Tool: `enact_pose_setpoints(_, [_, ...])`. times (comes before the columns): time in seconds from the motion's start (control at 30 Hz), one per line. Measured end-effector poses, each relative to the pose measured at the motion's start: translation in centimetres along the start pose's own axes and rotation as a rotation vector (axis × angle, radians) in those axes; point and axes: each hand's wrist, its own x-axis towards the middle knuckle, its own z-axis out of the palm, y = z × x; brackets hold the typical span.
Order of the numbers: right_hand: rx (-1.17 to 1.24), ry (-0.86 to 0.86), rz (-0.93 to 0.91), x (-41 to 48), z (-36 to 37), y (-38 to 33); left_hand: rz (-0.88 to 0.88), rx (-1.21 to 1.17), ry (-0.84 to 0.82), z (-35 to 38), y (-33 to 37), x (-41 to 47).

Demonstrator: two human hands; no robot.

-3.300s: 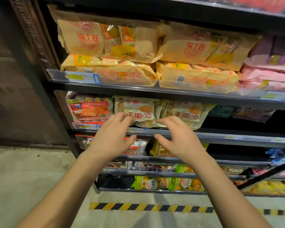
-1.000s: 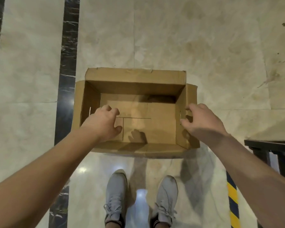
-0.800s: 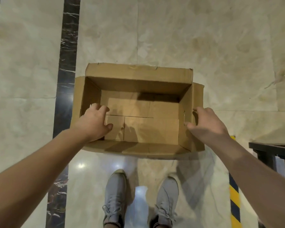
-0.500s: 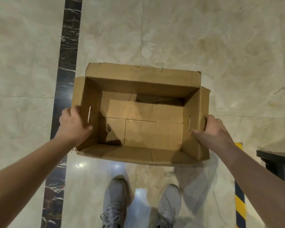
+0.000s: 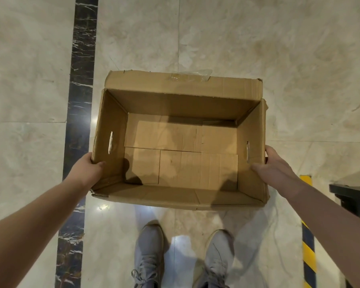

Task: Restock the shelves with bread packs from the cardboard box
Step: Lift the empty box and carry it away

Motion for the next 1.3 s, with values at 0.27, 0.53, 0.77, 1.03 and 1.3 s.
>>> enact_pose_setpoints(0.27, [0.209,0.079,-0.087,-8.2,-7.3,-5.1,0.06,-0.144,0.054,-7.3,3.2,-7.6])
enact_pose_setpoints(0.53, [0.399,0.213,-0.219,-22.0,-19.4,-12.6,0.23,-0.274,0.121,-19.7,10.3,-21.9])
enact_pose_setpoints(0.77, [0.343,0.276,-0.369,-38.9,-31.1,-18.7,0.402,-0.281,0.195,-33.6,13.8,-39.1])
enact_pose_setpoints(1.03, [0.299,0.382,-0.49,-56.8,-40.5,-23.6,0.483,-0.268,0.342,-46.0,13.4,-55.5])
enact_pose_setpoints(1.3, [0.292,0.338,-0.706,-65.8,-41.1,-26.6,0.5,-0.323,0.414,-53.1,8.6,-63.1])
